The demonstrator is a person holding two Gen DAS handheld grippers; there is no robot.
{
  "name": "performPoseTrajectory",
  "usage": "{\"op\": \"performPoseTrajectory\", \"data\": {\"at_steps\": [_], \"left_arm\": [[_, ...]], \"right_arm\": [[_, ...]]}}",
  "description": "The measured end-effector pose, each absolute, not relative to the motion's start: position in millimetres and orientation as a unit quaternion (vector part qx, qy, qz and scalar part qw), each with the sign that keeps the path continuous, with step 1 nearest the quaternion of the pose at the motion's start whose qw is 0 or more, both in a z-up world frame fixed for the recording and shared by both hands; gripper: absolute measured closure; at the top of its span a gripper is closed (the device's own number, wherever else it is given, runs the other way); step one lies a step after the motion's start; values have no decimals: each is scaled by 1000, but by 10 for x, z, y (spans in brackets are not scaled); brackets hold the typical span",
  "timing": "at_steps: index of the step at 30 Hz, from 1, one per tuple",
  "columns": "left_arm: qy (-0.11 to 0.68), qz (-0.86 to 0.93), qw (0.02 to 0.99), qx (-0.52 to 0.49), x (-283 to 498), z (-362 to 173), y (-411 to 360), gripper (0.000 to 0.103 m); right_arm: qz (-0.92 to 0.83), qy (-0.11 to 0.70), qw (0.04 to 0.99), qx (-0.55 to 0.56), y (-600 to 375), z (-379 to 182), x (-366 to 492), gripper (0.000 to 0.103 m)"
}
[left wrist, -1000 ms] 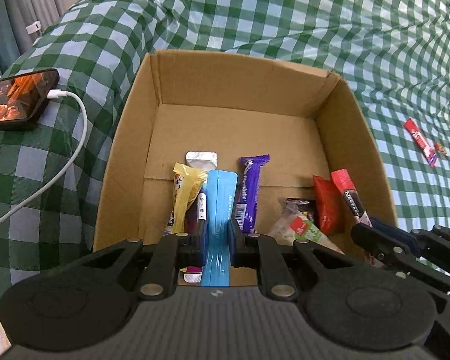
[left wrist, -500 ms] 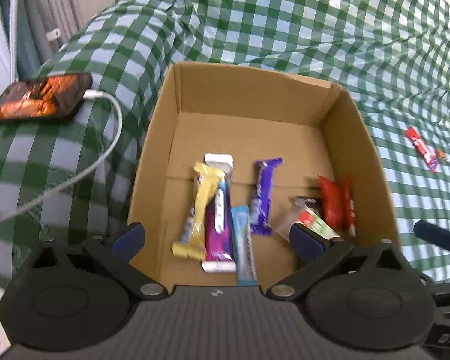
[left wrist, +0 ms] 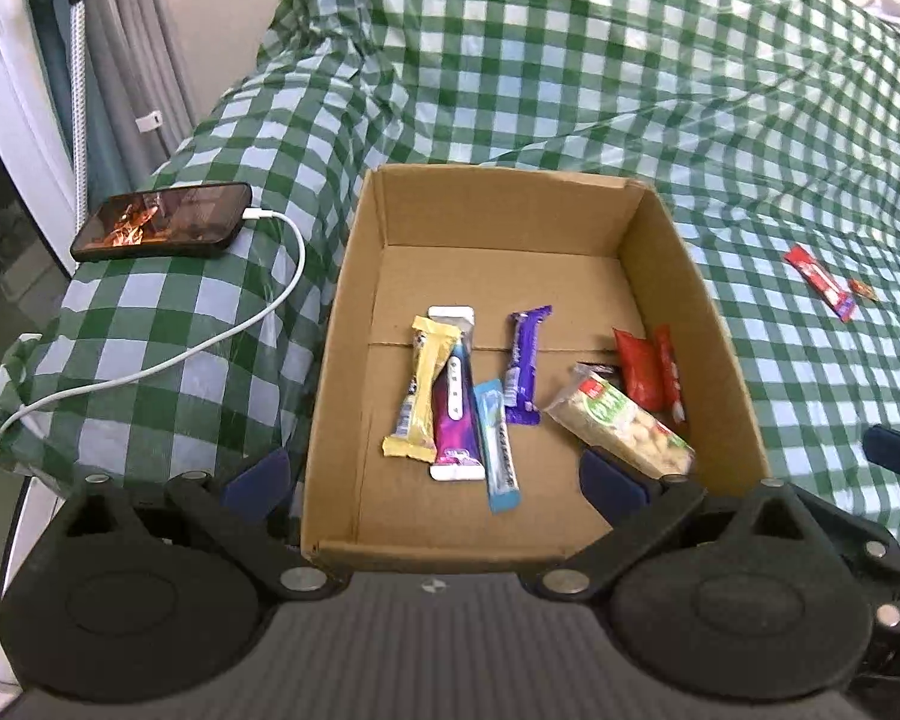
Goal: Organize snacks
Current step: 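Move both open tools from the box toward the red wafer packet and gold candy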
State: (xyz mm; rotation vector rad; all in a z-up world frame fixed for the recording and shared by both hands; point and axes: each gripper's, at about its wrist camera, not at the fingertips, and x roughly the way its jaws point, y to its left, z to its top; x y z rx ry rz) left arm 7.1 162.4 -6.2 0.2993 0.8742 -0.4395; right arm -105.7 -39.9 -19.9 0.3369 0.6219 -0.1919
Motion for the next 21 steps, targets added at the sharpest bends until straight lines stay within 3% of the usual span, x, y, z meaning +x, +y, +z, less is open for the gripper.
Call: {"op": "performPoseTrajectory", "data": {"at_steps": [21], "left_arm": [[386,-243,877,152,-715,280,1762,0]], "right_arm": [[-106,242,949,172,-212,89,-1819,1]]}}
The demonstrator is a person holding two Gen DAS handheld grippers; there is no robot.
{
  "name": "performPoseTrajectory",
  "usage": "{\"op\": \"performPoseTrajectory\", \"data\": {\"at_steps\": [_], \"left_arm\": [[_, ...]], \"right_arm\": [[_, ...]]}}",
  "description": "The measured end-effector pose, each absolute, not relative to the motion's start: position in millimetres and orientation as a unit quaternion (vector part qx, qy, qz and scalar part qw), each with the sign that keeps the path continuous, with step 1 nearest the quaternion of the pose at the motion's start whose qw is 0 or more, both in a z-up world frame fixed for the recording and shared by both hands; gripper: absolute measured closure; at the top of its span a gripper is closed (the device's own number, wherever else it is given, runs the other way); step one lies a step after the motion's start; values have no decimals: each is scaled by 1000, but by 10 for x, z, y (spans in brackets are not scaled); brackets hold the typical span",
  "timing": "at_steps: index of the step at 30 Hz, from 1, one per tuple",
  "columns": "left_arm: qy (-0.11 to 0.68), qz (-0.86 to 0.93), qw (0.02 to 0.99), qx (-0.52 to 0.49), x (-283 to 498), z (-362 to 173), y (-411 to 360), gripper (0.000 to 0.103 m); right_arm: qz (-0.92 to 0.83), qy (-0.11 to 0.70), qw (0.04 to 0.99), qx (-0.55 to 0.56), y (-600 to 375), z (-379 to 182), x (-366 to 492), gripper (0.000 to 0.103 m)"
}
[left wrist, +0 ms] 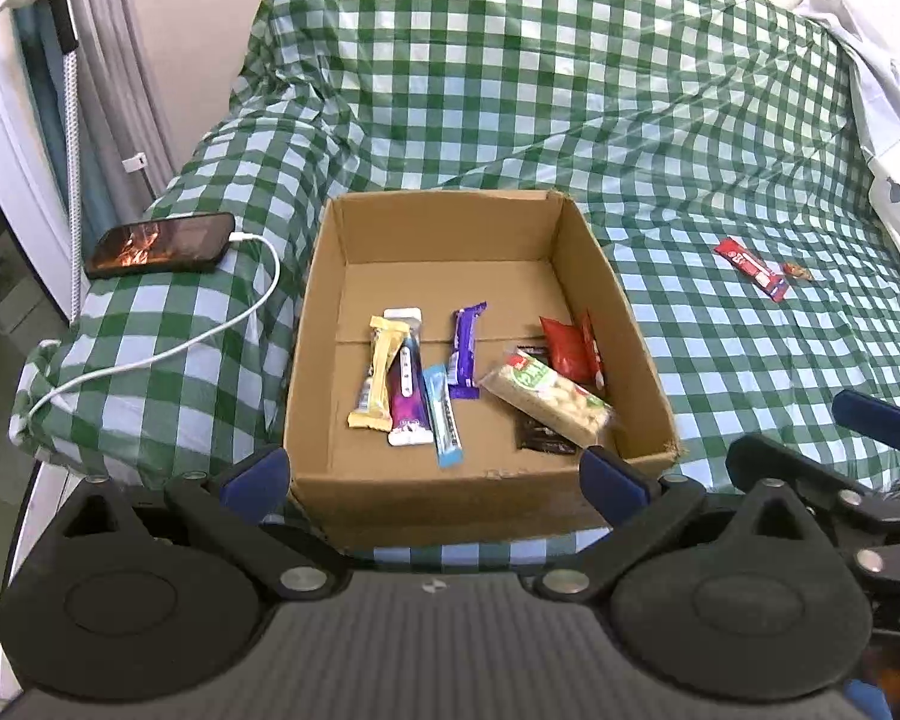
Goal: Organize snacks
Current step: 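Move both open tools from the box toward the red wafer packet and gold candy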
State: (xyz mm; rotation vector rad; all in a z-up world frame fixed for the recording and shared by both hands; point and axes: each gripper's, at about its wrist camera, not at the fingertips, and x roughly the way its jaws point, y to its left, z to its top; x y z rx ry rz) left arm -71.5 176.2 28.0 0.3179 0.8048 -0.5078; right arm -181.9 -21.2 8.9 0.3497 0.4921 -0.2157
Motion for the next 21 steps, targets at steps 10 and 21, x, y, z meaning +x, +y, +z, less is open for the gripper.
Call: {"op": "performPoseTrajectory", "data": {"at_steps": [10,21], "left_arm": [[362,-255,880,172,-1000,339,1774,0],[329,-270,885,189,-1148,394,1736,0]], "right_arm": [[-117,226,949,184,-175,104,-2036,1],[-104,238,942,210,-229,79,-2113,0]]}}
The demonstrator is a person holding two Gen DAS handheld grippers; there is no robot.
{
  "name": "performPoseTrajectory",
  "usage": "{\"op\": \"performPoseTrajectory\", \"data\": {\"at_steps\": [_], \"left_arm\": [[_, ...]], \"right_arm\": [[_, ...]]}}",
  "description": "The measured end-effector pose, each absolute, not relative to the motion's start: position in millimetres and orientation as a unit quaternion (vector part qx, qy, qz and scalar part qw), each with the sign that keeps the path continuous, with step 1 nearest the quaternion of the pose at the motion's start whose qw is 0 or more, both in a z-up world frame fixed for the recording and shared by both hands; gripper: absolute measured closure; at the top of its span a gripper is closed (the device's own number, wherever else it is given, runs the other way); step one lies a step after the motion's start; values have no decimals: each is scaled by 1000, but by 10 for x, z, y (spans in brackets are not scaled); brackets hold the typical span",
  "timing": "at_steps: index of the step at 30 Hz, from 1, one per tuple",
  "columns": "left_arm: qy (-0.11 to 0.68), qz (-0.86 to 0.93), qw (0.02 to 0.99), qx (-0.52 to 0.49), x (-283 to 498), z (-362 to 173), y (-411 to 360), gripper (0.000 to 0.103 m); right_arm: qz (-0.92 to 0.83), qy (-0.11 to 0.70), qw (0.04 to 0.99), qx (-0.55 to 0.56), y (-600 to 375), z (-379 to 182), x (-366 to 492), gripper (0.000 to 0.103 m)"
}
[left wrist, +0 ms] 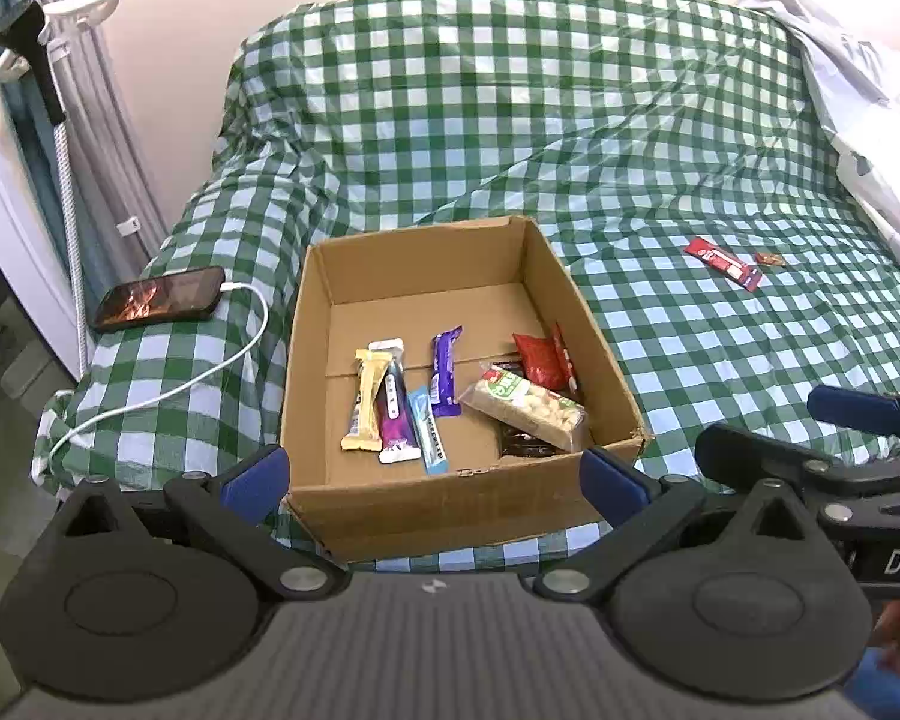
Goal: Organize snacks
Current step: 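Move both open tools from the box toward the red wafer packet and gold candy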
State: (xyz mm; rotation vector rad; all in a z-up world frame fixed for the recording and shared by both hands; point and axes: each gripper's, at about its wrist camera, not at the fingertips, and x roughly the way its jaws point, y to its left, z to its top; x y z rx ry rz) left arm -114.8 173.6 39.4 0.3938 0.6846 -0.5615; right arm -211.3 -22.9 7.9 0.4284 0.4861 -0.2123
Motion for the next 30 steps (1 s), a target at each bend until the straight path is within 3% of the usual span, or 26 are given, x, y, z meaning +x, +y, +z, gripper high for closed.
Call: {"op": "performPoseTrajectory", "data": {"at_steps": [17,30], "left_arm": [[343,-289,863,232,-1052,247,1426,0],[412,-347,803,255,-798,17,244,0]], "right_arm": [[-111,237,938,228,-442,21,-2094,0],[-235,248,908,242,-1406,-253,-2267,0]]}}
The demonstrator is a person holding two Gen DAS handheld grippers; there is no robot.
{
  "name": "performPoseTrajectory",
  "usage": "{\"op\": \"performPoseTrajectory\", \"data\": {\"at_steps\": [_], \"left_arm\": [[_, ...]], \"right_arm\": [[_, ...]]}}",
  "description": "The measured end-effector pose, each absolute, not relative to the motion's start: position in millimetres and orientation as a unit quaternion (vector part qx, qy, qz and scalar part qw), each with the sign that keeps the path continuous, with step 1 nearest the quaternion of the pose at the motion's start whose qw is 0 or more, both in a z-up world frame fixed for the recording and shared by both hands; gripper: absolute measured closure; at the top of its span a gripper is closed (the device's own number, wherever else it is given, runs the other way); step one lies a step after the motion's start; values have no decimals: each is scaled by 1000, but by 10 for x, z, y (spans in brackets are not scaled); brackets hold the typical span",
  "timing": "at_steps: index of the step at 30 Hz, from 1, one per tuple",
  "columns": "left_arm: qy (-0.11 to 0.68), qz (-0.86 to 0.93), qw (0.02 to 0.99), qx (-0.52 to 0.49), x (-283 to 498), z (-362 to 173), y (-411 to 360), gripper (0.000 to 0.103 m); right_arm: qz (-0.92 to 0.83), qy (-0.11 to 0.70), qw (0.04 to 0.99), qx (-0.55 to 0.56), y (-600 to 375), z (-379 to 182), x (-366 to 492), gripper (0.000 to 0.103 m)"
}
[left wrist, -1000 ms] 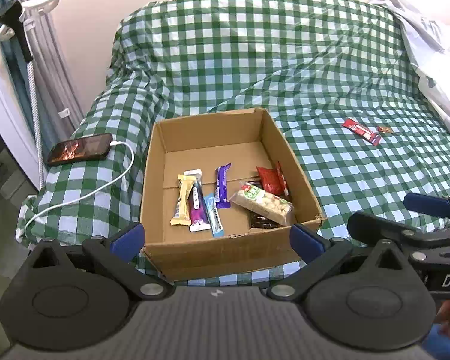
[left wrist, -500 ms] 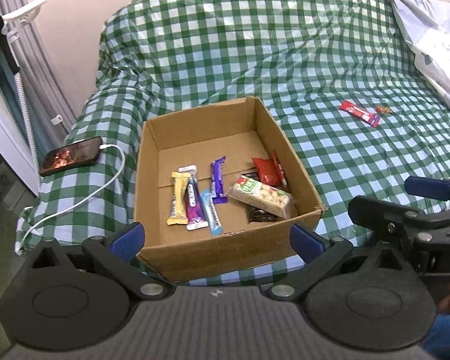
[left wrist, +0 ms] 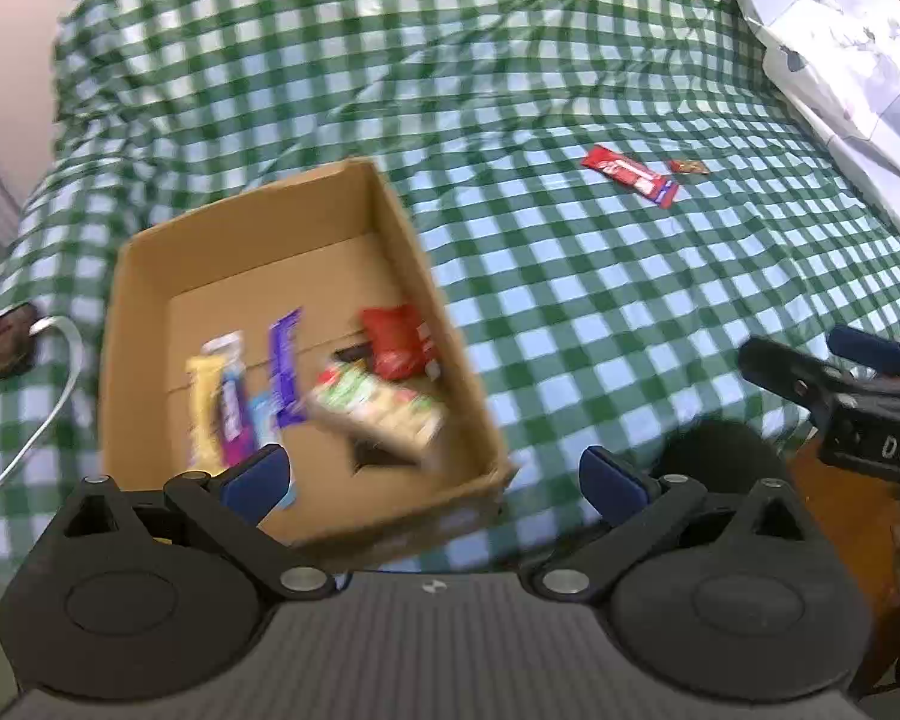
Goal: Organize snacks
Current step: 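Move both open tools from the box toward the red wafer packet and gold candy, then grasp the red wafer packet with the left tool while the right grasps the gold candy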
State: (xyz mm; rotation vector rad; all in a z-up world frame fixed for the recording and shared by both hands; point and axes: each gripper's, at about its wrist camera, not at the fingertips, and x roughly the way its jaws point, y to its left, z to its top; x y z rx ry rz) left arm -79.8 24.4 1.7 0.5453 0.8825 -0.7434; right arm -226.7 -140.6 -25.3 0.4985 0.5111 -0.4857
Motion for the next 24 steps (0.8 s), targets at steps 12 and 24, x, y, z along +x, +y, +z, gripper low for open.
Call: {"op": "performPoseTrajectory", "data": {"at_steps": [12,24], "left_arm": [[442,-346,793,238,-166,-308,-1849,0],[530,-343,760,155,747,-1533,-4150,0]], "right_arm": [[-354,243,873,232,-2997,-671,-2390,0],[-395,247,864,190,-5073,-1714,-1612,0]]}}
